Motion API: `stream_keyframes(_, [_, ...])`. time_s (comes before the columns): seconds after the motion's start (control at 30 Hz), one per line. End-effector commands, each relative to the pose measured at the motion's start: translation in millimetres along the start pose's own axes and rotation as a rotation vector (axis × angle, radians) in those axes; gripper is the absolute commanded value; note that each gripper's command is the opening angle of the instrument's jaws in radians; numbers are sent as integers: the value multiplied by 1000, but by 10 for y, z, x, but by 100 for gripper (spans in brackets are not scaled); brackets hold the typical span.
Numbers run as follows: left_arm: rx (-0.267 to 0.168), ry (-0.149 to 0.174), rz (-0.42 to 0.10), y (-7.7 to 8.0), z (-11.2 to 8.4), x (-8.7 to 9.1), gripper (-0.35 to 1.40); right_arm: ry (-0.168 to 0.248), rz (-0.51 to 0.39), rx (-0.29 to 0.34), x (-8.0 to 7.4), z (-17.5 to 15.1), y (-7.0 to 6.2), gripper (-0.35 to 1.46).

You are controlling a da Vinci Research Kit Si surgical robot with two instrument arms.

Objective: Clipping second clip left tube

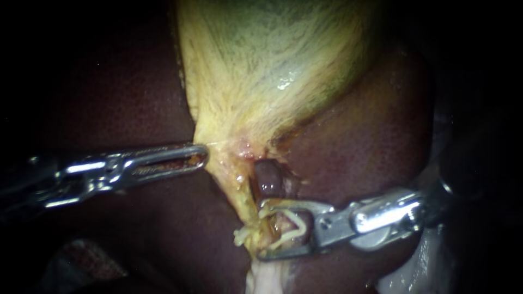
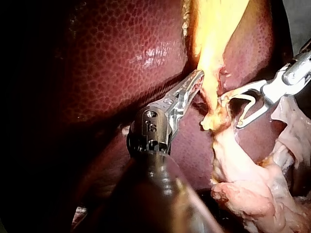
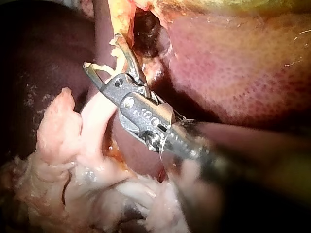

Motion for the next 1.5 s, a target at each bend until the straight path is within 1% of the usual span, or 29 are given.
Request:
stream_keyframes(0.03, [-2,-1,0,-1,-1,0,-35,-1,4,-2,-2,4,2,60])
stream_keyframes(0.13, [-2,-4,-1,-4,-2,0,-35,-4,15,-4,-8,7,9,59])
stream_keyframes(0.2, [-3,-4,-1,-5,-2,0,-35,-16,14,-4,-14,7,15,58])
stream_keyframes(0.27, [-6,-6,-2,-7,-2,0,-35,-46,14,1,-19,8,21,58])
stream_keyframes(0.33, [-7,-6,-2,-8,-3,0,-35,-80,12,-15,-25,7,26,57])
stream_keyframes(0.4, [-7,-9,-3,-11,-4,-1,-35,-93,12,-27,-30,6,31,57])
stream_keyframes(0.57, [-5,-12,-5,-16,-6,-2,-35,-94,14,-40,-35,6,39,57])
stream_keyframes(0.77, [0,-13,-6,-21,-4,-4,-35,-95,13,-45,-34,17,37,58])
stream_keyframes(0.93, [3,-11,-7,-24,1,-5,-35,-96,7,-51,-32,34,28,59])
stream_keyframes(1.13, [4,-11,-8,-26,5,-5,-35,-94,0,0,-29,50,16,56])
stream_keyframes(1.2, [3,-11,-8,-27,7,-6,-35,-94,-1,11,-29,56,16,56])
stream_keyframes(1.33, [5,-10,-8,-29,9,-6,-35,-94,-3,10,-30,61,18,54])
stream_keyframes(1.4, [7,-9,-8,-30,9,-6,-35,-97,-3,11,-31,61,18,51])
stream_keyframes(1.47, [7,-9,-8,-30,9,-6,-35,-106,-4,13,-32,59,18,43])
stream_keyframes(1.5, [7,-9,-8,-30,9,-6,-35,-120,-4,15,-33,57,18,32])
